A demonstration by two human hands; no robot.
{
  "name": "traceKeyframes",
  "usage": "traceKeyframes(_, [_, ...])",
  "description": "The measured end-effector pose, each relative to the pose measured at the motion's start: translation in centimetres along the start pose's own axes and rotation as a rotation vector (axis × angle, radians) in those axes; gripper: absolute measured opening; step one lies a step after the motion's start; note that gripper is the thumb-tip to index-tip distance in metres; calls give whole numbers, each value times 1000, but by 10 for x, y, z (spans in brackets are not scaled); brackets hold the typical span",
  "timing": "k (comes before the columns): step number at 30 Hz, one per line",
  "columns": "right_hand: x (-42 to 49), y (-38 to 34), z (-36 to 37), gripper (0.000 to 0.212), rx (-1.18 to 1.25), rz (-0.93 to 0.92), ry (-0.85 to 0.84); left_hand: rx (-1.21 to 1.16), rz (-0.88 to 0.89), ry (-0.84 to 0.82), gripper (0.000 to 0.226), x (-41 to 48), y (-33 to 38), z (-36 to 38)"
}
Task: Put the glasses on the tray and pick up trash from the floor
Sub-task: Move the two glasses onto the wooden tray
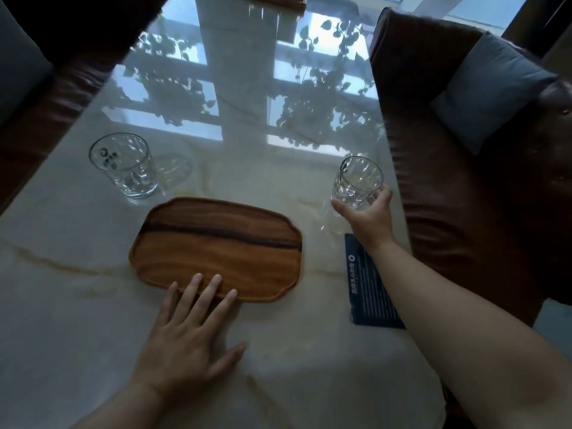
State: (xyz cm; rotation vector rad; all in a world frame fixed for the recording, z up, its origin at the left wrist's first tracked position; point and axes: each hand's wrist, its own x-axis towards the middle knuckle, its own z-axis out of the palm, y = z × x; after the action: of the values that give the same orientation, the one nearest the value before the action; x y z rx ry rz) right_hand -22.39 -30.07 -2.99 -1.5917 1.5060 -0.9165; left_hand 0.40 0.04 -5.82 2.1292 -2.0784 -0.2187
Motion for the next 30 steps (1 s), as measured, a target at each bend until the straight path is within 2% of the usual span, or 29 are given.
traceKeyframes(4, [14,3,7,100,41,22,58,4,-2,12,83,0,-1,3])
traceKeyframes(8, [23,6,11,81,52,39,54,13,12,15,82,0,-2,2])
traceKeyframes(11, [21,2,8,77,46,18,40,16,7,23,80,1,-1,1])
traceKeyframes(19, [-49,-41,13,77,92,-137,-148,-11,2,28,77,-1,1,-5])
traceKeyframes(22, [-79,-57,27,77,87,-165,-202,-133,-3,108,72,-5,-1,-13])
traceKeyframes(26, [-109,-75,51,80,113,-175,-216,-284,-30,295,68,-2,-26,-39])
traceKeyframes(30, [-131,-85,77,82,139,-163,-197,-350,-218,437,80,21,-84,-77])
